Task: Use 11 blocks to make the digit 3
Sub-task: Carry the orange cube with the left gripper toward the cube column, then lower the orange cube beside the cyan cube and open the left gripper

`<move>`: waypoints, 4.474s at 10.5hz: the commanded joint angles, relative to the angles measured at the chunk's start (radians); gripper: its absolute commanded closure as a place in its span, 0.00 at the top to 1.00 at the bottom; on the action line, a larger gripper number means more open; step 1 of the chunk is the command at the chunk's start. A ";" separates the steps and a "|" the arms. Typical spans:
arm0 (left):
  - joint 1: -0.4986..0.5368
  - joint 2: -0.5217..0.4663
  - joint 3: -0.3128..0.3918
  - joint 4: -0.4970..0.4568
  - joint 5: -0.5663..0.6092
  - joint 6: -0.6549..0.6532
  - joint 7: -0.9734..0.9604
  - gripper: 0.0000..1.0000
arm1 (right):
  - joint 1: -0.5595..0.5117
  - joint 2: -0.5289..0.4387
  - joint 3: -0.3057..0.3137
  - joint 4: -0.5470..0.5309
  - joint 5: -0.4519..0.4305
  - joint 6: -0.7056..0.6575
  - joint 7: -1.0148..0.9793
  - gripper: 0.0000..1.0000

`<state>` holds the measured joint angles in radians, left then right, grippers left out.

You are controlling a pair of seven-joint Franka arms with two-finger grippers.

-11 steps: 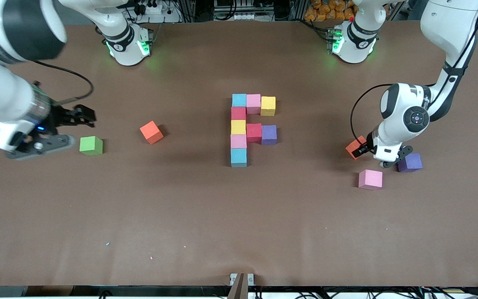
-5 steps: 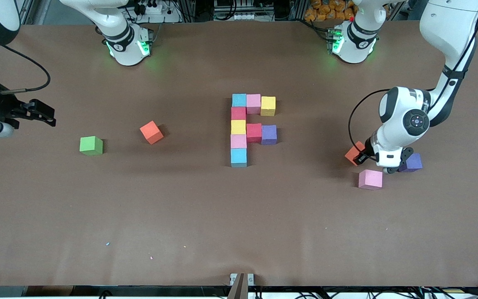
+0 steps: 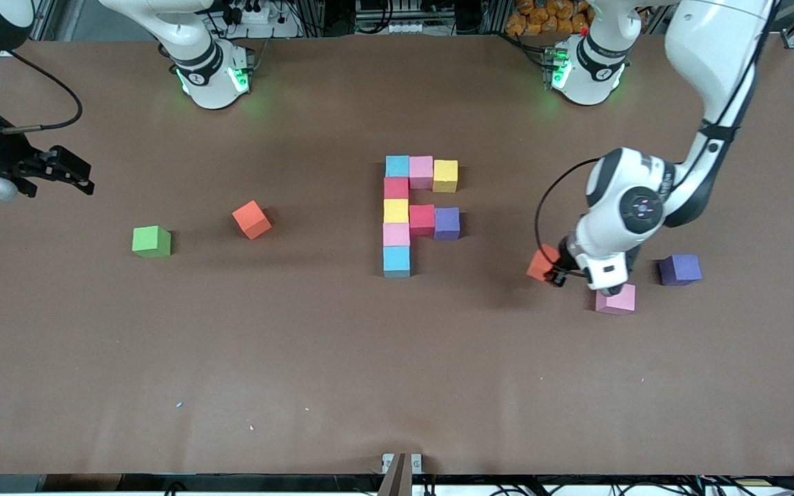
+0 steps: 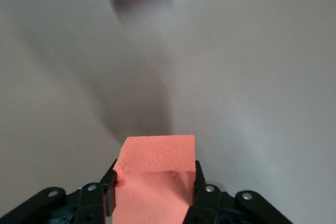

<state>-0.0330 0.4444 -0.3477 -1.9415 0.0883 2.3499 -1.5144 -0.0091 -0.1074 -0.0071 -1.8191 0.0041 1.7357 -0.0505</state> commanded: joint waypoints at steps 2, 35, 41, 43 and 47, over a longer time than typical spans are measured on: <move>-0.120 0.123 0.006 0.169 -0.013 -0.035 -0.240 0.00 | -0.003 -0.046 0.001 -0.052 0.016 0.021 0.011 1.00; -0.449 0.355 0.084 0.397 0.019 -0.035 -0.736 1.00 | -0.064 0.127 -0.005 0.284 -0.001 -0.234 -0.023 1.00; -0.439 0.300 0.079 0.414 0.022 -0.095 -0.736 1.00 | -0.075 0.126 -0.007 0.299 0.010 -0.220 -0.022 1.00; -0.441 0.257 0.076 0.412 0.022 -0.130 -0.736 1.00 | -0.084 0.127 -0.005 0.300 0.014 -0.202 -0.022 1.00; -0.432 0.128 0.076 0.415 0.021 -0.214 -0.667 1.00 | -0.107 0.124 -0.005 0.300 0.020 -0.205 -0.022 1.00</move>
<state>-0.4679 0.6342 -0.2734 -1.5092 0.0954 2.1775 -2.2231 -0.0827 0.0100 -0.0252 -1.5382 0.0046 1.5384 -0.0673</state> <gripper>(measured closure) 0.000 0.000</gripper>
